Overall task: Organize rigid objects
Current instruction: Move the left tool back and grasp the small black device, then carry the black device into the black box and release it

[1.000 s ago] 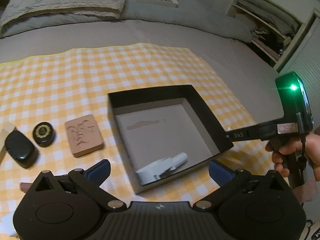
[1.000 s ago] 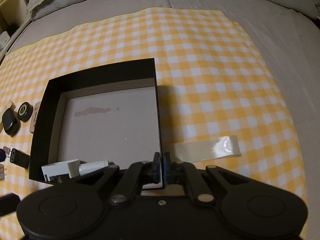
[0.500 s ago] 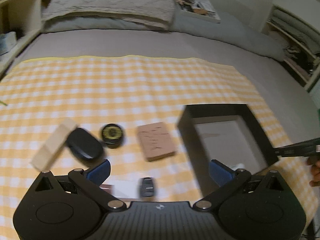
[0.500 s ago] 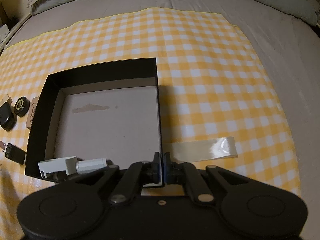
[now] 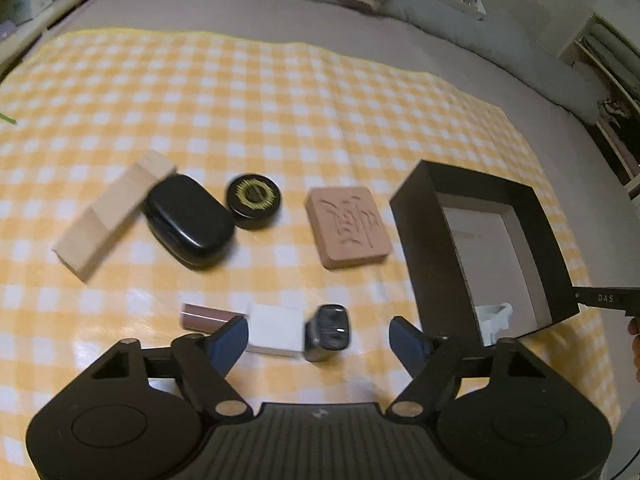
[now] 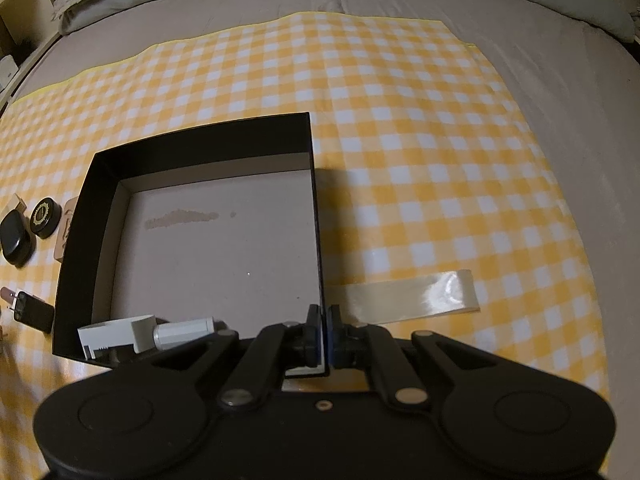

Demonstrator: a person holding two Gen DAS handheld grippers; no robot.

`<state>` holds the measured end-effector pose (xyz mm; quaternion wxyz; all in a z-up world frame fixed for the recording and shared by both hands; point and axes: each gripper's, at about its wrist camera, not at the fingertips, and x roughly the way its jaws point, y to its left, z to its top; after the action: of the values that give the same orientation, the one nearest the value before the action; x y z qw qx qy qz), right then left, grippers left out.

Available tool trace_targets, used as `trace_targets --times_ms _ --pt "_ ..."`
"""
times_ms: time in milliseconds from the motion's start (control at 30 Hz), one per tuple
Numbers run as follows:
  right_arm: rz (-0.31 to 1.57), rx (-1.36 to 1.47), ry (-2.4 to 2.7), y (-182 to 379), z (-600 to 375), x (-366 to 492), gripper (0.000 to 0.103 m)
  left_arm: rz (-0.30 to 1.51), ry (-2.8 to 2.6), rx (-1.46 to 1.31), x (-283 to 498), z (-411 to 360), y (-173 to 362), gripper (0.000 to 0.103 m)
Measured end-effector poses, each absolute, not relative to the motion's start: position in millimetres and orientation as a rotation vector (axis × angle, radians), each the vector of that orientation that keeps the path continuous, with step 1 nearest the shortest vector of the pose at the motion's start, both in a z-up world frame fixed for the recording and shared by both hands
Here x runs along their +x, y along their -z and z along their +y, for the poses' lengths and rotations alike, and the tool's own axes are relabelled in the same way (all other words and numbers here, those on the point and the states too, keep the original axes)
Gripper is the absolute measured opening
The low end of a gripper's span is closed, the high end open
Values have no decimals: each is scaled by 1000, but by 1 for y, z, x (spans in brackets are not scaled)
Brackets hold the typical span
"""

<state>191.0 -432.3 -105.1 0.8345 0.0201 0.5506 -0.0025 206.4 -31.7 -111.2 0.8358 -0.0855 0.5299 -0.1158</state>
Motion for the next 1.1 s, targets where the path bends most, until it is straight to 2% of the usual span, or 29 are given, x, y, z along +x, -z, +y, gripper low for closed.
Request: trace_targets --times_ms 267,367,433,600,833,1100 --pt "1167 30 -5 110 -430 192 3 1167 216 -199 218 -53 131 52" --pt "1168 32 -6 110 -430 191 3 1181 180 -176 221 -55 135 40" --pt "1167 30 -8 110 -430 191 3 1186 181 -174 222 -53 137 27" --pt "1168 32 -14 112 -430 192 3 1177 176 -177 222 -50 134 27" --pt "1168 32 -13 112 -430 192 3 1083 208 -278 220 -48 103 26" --pt "1169 33 -16 112 -431 192 3 989 320 -325 219 -88 71 26"
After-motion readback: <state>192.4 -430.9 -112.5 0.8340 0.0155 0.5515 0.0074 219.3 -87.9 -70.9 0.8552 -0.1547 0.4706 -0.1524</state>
